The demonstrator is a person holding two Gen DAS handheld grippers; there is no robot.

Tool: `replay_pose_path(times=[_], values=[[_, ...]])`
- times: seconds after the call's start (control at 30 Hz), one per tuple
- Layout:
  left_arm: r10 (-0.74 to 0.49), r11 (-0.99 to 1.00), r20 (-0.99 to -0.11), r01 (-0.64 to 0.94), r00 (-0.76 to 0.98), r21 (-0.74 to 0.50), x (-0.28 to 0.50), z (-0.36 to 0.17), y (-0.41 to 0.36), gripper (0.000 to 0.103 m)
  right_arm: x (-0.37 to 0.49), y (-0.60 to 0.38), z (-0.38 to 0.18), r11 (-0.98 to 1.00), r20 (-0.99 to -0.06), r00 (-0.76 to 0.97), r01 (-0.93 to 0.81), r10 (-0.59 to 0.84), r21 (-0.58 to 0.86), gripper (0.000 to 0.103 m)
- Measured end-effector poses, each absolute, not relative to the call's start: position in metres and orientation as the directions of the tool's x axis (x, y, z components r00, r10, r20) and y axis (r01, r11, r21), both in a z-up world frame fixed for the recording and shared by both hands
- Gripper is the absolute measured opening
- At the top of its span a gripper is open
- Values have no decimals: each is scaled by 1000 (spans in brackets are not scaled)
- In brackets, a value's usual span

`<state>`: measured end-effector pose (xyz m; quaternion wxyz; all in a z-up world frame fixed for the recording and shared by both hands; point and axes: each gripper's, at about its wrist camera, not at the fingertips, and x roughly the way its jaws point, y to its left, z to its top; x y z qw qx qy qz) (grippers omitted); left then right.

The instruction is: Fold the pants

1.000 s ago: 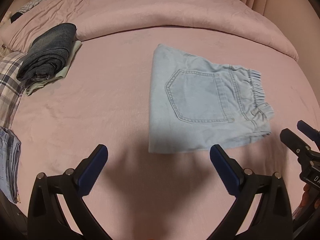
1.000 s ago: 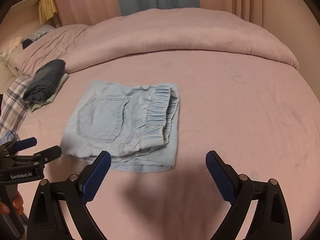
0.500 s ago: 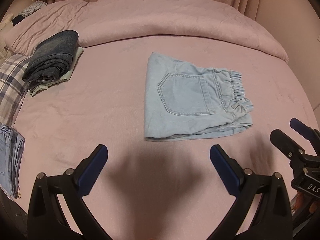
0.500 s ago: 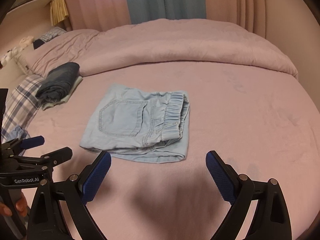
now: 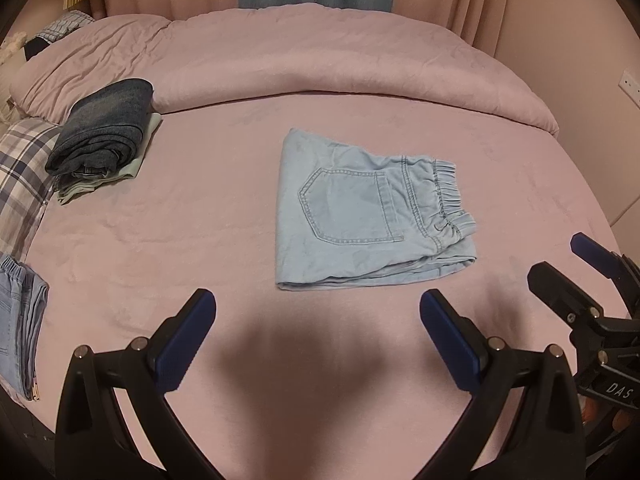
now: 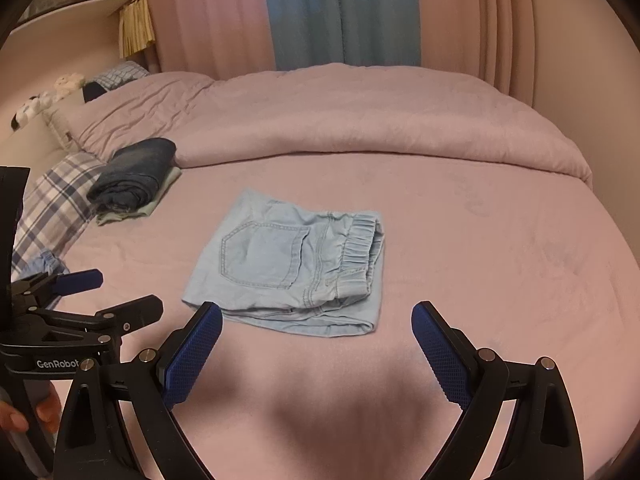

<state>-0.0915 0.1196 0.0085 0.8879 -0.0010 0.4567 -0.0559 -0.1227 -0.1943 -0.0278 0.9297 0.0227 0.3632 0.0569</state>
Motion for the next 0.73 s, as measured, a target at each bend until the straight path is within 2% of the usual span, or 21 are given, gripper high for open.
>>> replay_pose_path(times=[0.73], values=[[-102,994,-798,95,593,-56,-91,16,123,102,-128,-196,-21,992,-654,747,-90,124,85,95]])
